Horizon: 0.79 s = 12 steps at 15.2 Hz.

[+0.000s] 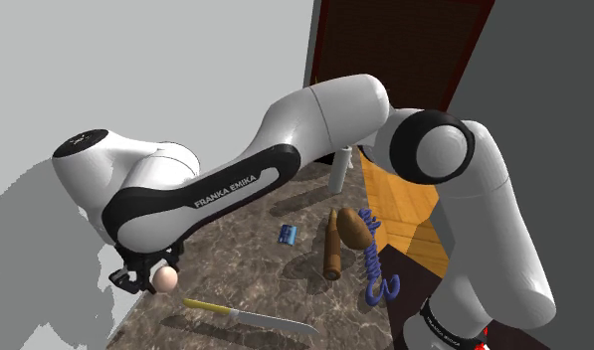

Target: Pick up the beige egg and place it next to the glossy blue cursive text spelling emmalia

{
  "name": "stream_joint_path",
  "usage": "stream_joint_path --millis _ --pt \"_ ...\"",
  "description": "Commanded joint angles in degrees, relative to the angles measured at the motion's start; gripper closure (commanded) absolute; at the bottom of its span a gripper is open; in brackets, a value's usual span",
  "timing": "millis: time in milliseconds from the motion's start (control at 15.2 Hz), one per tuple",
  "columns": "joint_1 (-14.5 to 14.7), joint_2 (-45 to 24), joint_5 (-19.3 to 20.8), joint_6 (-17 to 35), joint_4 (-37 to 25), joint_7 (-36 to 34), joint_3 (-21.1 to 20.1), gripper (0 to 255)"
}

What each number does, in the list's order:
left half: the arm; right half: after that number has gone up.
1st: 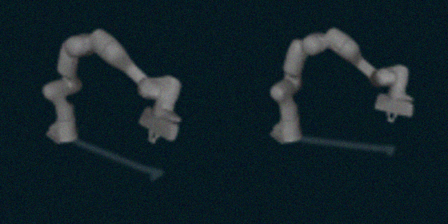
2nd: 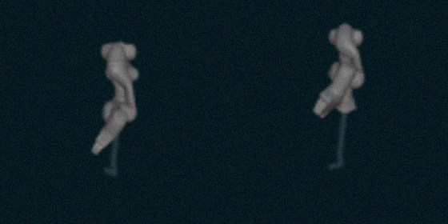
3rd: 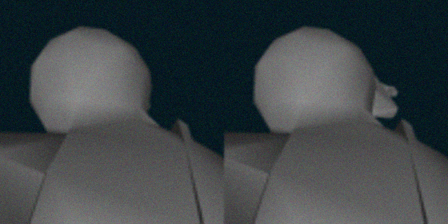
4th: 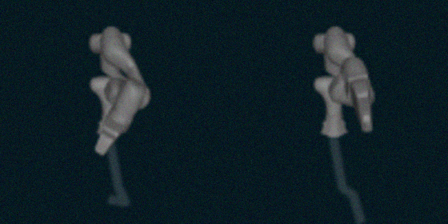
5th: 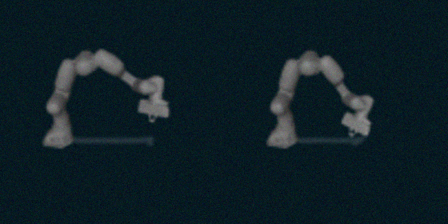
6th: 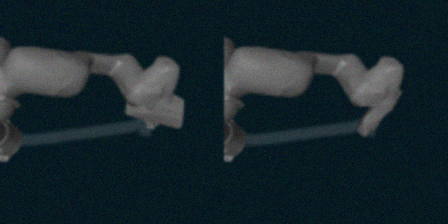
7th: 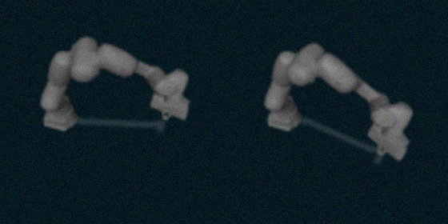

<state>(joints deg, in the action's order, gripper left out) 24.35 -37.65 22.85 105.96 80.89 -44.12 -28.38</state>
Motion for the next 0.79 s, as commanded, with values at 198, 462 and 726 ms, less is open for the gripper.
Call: stream_joint_path --millis 198,462,726 --pt "0.1 1.1 -0.7 -3.1 -2.1 0.6 -0.4 255" --pt "0.3 1.9 -1.1 -5.6 -4.0 1.2 -0.7 255" --pt "0.5 2.5 -1.5 -8.2 -6.1 1.7 -0.9 255"
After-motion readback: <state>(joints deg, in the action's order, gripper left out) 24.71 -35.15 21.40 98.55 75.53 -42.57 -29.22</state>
